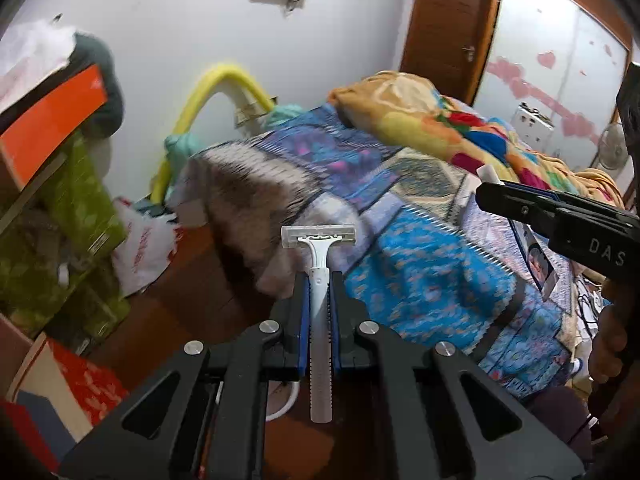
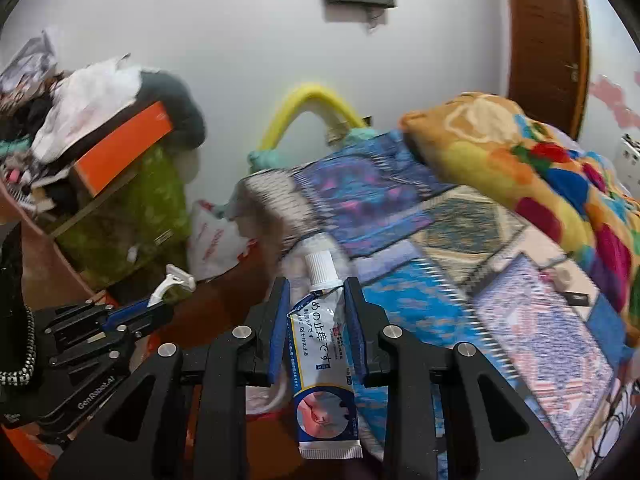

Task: Collect trash
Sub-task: 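Carry the razor and ointment tube with both tools over the white bin, then open both tools to drop the razor and tube into the bin, then move both open tools back toward the items on the bed, then grasp the pink keychain with the left tool while the right tool approaches the black plate, then grasp the black plate with the right tool while the left tool holds the keychain, then carry the keychain and black plate with both tools over the white bin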

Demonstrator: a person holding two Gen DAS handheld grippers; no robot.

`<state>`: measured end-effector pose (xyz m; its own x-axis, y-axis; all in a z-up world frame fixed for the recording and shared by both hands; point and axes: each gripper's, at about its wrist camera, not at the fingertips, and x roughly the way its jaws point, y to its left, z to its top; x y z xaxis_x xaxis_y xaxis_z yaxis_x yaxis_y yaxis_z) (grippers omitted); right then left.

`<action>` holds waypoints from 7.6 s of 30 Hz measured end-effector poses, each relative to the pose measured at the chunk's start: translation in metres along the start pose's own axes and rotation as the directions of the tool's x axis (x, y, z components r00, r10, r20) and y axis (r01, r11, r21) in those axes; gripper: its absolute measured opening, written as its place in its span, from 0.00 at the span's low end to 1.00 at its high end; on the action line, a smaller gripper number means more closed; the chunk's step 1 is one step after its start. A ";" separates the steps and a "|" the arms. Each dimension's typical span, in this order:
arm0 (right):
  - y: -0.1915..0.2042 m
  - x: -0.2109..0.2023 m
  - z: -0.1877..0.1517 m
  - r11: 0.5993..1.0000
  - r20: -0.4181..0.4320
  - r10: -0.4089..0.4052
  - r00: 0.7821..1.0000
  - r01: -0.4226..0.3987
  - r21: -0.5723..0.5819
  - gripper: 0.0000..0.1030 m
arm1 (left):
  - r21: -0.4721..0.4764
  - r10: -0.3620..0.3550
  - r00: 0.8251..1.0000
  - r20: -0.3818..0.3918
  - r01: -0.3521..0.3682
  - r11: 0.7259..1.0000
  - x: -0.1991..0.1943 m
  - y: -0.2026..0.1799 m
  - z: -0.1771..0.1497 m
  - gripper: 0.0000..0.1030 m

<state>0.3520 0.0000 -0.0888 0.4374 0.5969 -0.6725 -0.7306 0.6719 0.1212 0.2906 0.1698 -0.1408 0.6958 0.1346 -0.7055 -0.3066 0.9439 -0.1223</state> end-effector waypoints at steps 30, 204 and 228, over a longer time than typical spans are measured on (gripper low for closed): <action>0.117 0.174 -0.039 0.981 -0.425 0.170 0.889 -0.194 -0.016 0.33 | -0.176 0.094 0.957 -0.274 -0.146 0.973 0.090 0.127 -0.088 0.08; -0.347 0.001 -0.121 0.903 -0.201 -0.349 0.915 0.386 0.191 0.22 | 0.195 -0.275 0.954 -0.121 0.295 0.936 0.184 -0.283 0.059 0.28; -0.188 -0.076 -0.045 0.959 0.013 -0.238 0.971 0.233 0.160 0.22 | 0.054 -0.130 0.991 0.016 0.129 0.990 0.050 -0.151 0.064 0.28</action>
<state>0.4329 -0.1915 -0.0937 0.6059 0.4253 -0.6723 -0.5150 0.8538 0.0760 0.4134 0.0539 -0.1129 0.7399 0.0151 -0.6726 -0.1788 0.9682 -0.1750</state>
